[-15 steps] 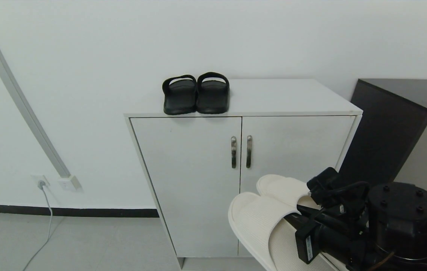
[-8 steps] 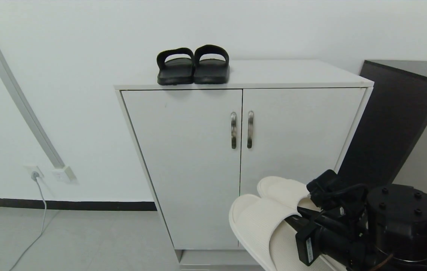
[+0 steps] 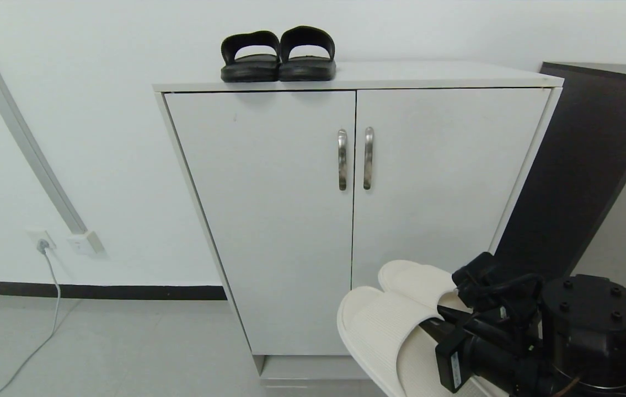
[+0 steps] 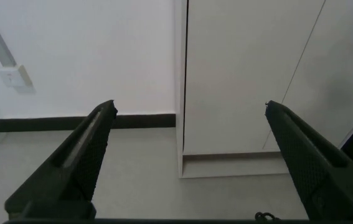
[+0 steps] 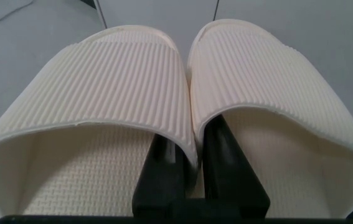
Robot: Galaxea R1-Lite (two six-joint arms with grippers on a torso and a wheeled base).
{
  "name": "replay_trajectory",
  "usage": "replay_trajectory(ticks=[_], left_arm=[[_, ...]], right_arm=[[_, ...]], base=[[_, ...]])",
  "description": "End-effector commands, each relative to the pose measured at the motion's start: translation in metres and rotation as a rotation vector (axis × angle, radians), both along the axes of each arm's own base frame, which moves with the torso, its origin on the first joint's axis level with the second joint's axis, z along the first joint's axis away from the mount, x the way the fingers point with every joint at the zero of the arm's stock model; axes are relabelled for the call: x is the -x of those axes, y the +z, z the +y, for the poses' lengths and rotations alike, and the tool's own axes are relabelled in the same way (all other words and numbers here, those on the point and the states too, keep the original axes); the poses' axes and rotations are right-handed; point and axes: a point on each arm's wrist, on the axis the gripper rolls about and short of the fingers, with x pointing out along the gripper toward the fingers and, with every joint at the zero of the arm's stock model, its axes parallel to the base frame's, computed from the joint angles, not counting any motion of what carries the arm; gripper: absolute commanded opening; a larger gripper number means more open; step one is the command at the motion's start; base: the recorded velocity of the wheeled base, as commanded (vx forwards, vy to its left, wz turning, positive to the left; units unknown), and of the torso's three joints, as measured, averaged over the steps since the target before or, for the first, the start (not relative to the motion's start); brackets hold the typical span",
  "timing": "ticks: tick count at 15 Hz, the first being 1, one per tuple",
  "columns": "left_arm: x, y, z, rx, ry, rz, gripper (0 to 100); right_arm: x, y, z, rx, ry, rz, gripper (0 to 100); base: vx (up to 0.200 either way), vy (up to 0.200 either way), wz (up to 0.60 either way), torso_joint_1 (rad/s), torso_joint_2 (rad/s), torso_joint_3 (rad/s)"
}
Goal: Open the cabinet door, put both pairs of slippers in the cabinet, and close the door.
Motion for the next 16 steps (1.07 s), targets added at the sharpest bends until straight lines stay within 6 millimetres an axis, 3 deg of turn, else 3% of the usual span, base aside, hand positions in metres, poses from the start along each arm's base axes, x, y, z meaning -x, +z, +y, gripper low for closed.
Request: replay_trajectory(ticks=[1, 2, 3, 9, 12, 16], left_arm=[[0.002, 0.008, 0.000, 0.003, -0.002, -0.028, 100], [0.012, 0.060, 0.000, 0.097, -0.012, -0.124, 100], [0.009, 0.085, 0.000, 0.167, -0.050, -0.061, 100], [-0.052, 0.096, -0.010, 0.164, -0.361, 0.185, 100], [-0.102, 0.107, -0.021, 0.140, -0.420, 0.210, 100], [-0.138, 0.107, -0.047, 0.102, -0.575, 0.238, 100]], right_arm=[[0.000, -0.004, 0.001, 0.016, 0.005, 0.005, 0], [0.000, -0.003, 0.001, 0.012, 0.007, -0.006, 0], [0.000, -0.001, 0.001, -0.001, 0.005, -0.017, 0], [0.001, -0.001, 0.000, 0.024, 0.009, -0.041, 0], [0.002, 0.000, 0.002, 0.025, 0.025, -0.052, 0], [0.002, 0.000, 0.003, 0.024, 0.027, -0.052, 0]], base=[[0.000, 0.000, 0.00, 0.000, 0.00, 0.000], [0.000, 0.000, 0.00, 0.000, 0.00, 0.000], [0.000, 0.000, 0.00, -0.002, 0.01, 0.051], [0.000, 0.000, 0.00, 0.000, 0.00, 0.000], [0.000, 0.000, 0.00, 0.000, 0.00, 0.000], [0.000, 0.000, 0.00, 0.000, 0.00, 0.000]])
